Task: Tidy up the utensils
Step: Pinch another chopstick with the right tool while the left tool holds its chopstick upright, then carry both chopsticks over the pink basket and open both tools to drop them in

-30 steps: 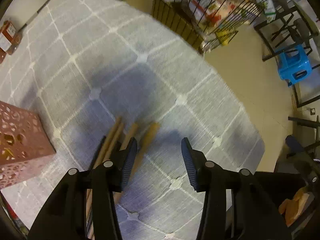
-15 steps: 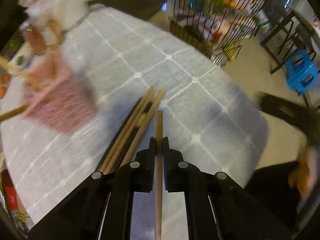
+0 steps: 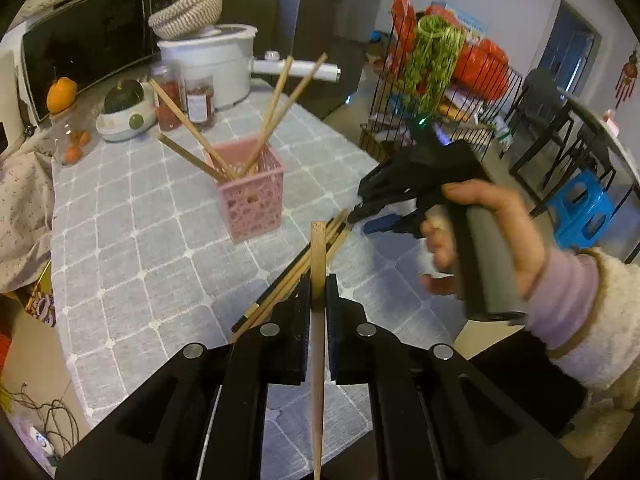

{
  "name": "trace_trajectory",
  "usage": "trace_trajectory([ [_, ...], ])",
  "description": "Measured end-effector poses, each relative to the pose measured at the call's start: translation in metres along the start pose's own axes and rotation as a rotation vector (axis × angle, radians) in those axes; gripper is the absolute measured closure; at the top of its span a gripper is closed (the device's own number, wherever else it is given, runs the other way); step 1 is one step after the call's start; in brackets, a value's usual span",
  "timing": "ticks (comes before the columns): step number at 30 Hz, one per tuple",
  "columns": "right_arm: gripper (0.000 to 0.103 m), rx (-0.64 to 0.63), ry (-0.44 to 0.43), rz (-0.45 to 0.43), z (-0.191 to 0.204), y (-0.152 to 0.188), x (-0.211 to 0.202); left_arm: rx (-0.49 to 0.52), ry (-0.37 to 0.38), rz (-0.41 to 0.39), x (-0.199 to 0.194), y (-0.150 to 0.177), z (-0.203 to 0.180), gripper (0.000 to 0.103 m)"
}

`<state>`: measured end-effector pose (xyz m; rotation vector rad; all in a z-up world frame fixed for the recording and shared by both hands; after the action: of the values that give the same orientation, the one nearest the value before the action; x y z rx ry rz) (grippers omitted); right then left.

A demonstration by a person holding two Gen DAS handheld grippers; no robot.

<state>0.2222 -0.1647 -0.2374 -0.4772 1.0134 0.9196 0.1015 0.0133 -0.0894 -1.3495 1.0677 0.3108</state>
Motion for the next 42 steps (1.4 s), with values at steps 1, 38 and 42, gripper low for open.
trace_trajectory([
  [1,0.088,0.020,0.019,0.003,-0.001,-0.002,0.004,-0.001,0.005,-0.008,-0.005,0.001,0.001,0.096],
  [38,0.096,-0.658,-0.140,-0.458,0.079,0.086,-0.216,-0.144,-0.074,-0.339,-0.112,-0.063,0.010,0.096],
  [42,0.096,-0.700,-0.183,-0.535,0.107,0.087,-0.261,-0.140,-0.098,-0.399,-0.126,-0.098,0.010,0.096],
])
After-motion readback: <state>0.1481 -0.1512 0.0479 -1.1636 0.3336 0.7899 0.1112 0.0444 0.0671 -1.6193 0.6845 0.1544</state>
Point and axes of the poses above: each gripper's, at about its wrist camera, not at the fingertips, and x roughly the way its jaws point, z to its left, y to its underside, the point moved 8 cm from there along x, roughly the way its jaws point, and after that the axes turned 1 degree about -y, right-handed, at the moved point
